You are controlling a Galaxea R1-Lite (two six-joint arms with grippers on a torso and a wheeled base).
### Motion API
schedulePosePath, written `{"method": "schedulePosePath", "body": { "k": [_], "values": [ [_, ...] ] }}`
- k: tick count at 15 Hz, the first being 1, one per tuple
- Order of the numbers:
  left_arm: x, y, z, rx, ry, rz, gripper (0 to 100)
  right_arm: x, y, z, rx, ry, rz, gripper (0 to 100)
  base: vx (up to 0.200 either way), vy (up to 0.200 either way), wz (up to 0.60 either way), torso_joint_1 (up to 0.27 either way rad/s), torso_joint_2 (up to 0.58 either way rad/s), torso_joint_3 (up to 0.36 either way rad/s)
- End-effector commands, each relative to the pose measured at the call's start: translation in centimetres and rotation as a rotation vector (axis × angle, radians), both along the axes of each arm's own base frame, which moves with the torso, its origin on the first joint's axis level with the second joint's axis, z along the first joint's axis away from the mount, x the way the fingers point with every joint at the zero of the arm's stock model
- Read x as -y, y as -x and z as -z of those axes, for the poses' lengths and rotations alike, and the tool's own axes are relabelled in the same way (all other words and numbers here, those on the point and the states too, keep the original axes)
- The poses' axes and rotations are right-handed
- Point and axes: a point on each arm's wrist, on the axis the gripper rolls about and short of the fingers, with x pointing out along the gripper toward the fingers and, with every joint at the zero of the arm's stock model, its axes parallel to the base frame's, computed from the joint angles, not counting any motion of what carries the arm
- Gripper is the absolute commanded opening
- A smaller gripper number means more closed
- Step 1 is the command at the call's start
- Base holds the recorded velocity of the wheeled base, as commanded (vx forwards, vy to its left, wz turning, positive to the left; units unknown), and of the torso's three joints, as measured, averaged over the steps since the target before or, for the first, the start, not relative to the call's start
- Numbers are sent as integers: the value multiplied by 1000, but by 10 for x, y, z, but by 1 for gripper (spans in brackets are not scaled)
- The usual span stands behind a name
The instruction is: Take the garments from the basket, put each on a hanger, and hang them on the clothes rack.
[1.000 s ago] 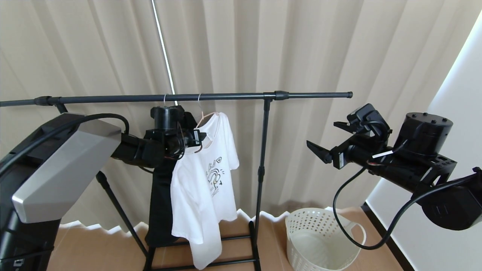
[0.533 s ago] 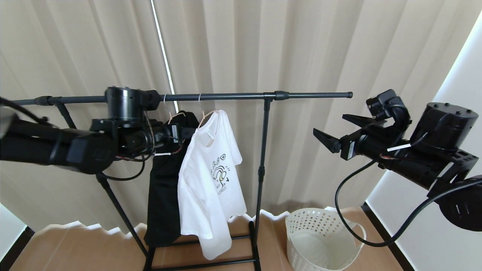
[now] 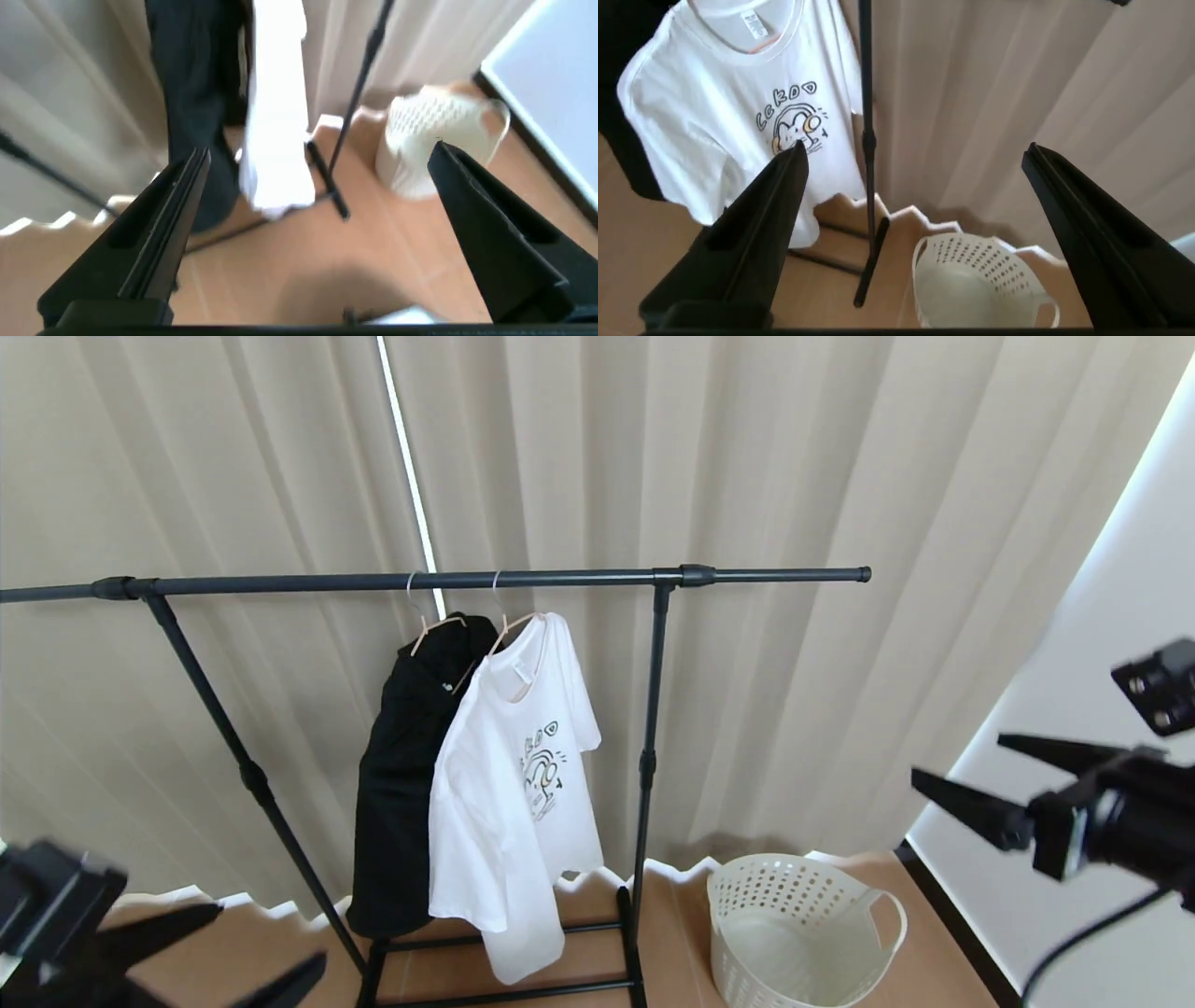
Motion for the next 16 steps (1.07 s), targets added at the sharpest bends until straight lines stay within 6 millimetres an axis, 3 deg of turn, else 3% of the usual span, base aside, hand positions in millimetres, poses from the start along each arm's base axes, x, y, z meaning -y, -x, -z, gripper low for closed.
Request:
{"method": "schedulePosePath", "body": {
  "k": [1,2,5,7,9,13,16],
  "values": [
    [-29,76,54,45,-28,72,100,24,91,71,-64,14,17,100,0,0,0,0,0,0],
    [-30,82,53,52,-19,106,100,27,104,79,-43,5,20,100,0,0,0,0,0,0],
    [-31,84,53,82,-23,-160,100,38,141,92,-6,2,69,100,0,0,0,0,0,0],
    [-30,97,54,251,-19,-278,100,44,163,105,22,26,82,100,0,0,0,0,0,0],
    [-29,108,57,414,-12,-202,100,46,167,104,70,25,177,100,0,0,0,0,0,0],
    [-29,107,57,417,-1,-208,100,45,182,107,264,14,387,100,0,0,0,0,0,0],
    [-29,107,57,408,55,-222,100,46,184,108,292,-33,461,100,0,0,0,0,0,0]
  ]
}}
